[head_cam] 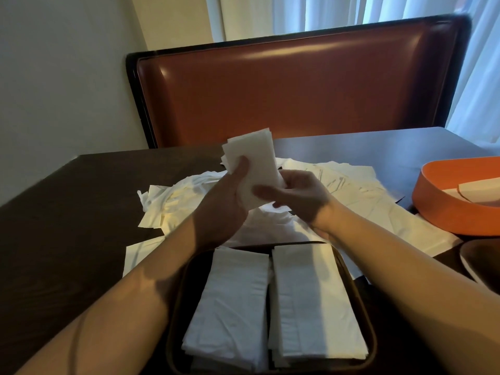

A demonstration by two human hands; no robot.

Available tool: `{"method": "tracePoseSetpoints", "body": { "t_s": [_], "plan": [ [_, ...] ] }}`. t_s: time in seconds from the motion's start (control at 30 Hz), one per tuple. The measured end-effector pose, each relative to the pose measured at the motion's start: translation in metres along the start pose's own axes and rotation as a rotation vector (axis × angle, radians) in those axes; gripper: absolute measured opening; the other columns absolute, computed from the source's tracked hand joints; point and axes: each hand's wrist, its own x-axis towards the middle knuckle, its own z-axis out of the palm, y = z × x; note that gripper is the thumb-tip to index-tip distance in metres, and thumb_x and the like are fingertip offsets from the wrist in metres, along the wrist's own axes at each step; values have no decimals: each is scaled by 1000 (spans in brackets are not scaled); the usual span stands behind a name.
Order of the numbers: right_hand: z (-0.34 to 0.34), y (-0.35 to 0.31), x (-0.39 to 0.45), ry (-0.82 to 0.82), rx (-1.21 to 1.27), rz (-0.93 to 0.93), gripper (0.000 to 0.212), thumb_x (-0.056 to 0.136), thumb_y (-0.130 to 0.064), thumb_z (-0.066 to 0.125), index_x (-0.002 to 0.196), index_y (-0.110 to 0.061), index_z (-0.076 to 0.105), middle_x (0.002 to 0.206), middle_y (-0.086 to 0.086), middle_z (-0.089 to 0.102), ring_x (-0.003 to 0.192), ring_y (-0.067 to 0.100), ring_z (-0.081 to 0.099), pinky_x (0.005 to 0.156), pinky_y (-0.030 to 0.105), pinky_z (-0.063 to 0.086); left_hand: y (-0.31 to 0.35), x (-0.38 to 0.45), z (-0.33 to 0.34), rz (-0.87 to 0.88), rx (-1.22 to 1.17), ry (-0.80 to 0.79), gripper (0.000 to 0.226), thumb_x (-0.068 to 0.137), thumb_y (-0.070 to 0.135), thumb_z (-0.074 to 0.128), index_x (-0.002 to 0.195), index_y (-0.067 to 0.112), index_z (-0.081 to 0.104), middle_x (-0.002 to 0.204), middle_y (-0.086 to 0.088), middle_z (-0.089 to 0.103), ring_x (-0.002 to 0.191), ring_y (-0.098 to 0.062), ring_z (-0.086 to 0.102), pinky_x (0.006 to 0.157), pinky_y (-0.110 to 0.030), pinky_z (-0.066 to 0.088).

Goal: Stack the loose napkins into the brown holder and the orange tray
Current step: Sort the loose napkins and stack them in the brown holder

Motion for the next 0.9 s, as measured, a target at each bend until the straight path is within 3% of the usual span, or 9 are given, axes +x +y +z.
{"method": "tracePoseSetpoints", "body": {
  "t_s": [0.07, 0.13, 0.2, 0.3, 0.4, 0.5, 0.6, 0.77, 0.9],
  "plan": [
    [-4, 1, 3, 104, -23, -78, 15, 81, -16, 79, 89, -5, 73, 72, 3, 66, 56, 3, 55, 52, 17, 46, -2, 7, -6, 210, 118, 16, 16, 95, 23, 57, 105, 18, 68, 102, -2, 74, 101, -18, 67, 95, -36, 52],
    [-11, 4, 7, 164, -97, -141, 14, 81, -15, 79, 90, -6, 72, 74, 5, 67, 63, 12, 57, 60, 30, 51, 0, 9, -13, 388, 246, 125, 19, 85, 7, 63, 92, 23, 74, 95, 0, 72, 93, -16, 64, 86, -33, 50],
    [-17, 12, 11, 136, -189, -178, 10, 81, -14, 79, 85, -12, 70, 71, 1, 63, 63, 15, 56, 58, 38, 51, 4, 8, -23, 475, 401, 174, 19, 82, -3, 61, 92, 11, 71, 87, -7, 69, 80, -11, 63, 73, -24, 52],
    [-18, 26, 11, 2, -362, -152, 23, 78, -23, 83, 87, -9, 67, 71, 3, 61, 63, 14, 52, 58, 34, 45, 3, 6, -29, 437, 667, 210, 24, 73, 3, 63, 96, 2, 69, 90, -18, 67, 74, -12, 63, 66, -28, 55],
    [-18, 37, 13, -33, -384, -105, 33, 76, -33, 84, 91, -10, 66, 83, 11, 69, 71, 25, 62, 66, 45, 53, 0, 9, -30, 351, 757, 257, 32, 66, 13, 63, 96, 11, 71, 87, -3, 67, 68, 1, 61, 64, -21, 53],
    [-19, 41, 15, -32, -373, -137, 33, 78, -36, 82, 86, -9, 65, 84, 15, 68, 77, 36, 62, 67, 47, 53, -4, 14, -30, 348, 822, 259, 24, 80, -2, 64, 98, 12, 71, 90, 4, 67, 68, 10, 60, 63, -12, 50],
    [-17, 43, 15, -14, -350, -144, 29, 81, -31, 80, 82, -6, 65, 81, 18, 66, 69, 22, 55, 62, 35, 46, -5, 17, -32, 360, 869, 286, 26, 83, -4, 61, 96, 16, 71, 85, 8, 68, 68, 9, 61, 62, -11, 49],
    [-11, 41, 17, 48, -358, -148, 15, 86, -26, 75, 78, -21, 63, 71, -4, 62, 63, 10, 52, 58, 30, 45, -3, 14, -30, 401, 859, 303, 28, 80, -10, 59, 94, 12, 69, 82, 7, 66, 64, 7, 59, 60, -12, 49],
    [-11, 34, 17, 102, -234, -167, 16, 88, -13, 70, 82, 2, 69, 79, 23, 67, 67, 16, 53, 57, 39, 47, 0, 11, -33, 446, 780, 318, 23, 82, -5, 61, 93, 14, 69, 82, 1, 65, 65, -2, 62, 61, -29, 56]
  ]
}}
